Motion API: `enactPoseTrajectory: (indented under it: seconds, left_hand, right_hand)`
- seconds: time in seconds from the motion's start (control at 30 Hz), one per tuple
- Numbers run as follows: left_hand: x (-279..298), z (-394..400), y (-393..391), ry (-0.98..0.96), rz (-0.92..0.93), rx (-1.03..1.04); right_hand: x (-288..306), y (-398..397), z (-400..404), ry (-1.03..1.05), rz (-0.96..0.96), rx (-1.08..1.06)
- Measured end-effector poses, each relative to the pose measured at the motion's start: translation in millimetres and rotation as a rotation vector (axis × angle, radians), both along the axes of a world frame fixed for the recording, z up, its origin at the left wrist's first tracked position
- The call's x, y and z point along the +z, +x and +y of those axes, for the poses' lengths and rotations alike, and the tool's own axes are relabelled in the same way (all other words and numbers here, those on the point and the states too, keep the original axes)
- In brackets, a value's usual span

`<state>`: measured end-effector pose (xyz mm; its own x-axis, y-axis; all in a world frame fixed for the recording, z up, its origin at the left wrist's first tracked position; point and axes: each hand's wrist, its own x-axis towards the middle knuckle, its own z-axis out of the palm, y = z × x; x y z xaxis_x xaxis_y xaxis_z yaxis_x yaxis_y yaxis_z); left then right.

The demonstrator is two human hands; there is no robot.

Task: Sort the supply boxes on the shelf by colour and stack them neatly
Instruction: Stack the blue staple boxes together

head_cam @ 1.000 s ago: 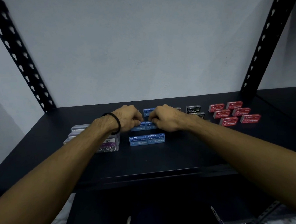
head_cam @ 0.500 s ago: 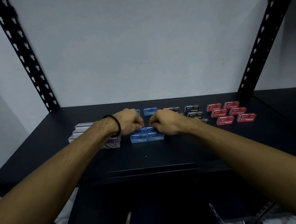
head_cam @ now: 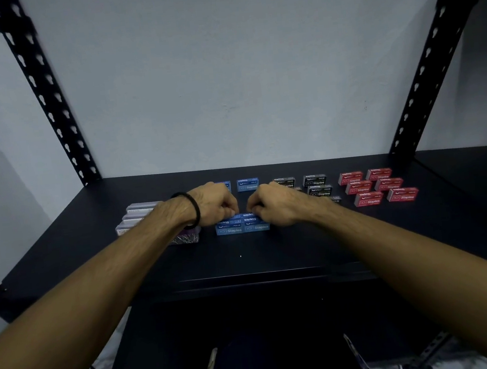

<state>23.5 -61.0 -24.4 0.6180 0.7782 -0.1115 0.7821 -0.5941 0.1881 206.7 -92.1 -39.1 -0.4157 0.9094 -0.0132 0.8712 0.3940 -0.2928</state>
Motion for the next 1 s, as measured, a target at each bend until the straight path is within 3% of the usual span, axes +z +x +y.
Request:
enactPoseTrajectory:
  seconds: [0.33,0.6,1.0]
  left_hand:
    - [6.0,-8.2,-1.6,0.016,0.077,0.062]
    - [-0.8,-10.4,-1.0,0.138,0.221,0.002]
    - [-5.1,-5.2,1.0,0.149,0.178,-0.025]
  right_hand:
    - [3.8,1.6,-5.0,-0.094,-0.026,-0.046]
    - [-2.2,1.1,-8.1,-0.008,-0.124,-0.022]
    - [-3.4,1.0,-8.2,-0.035,-0.078,-0.021]
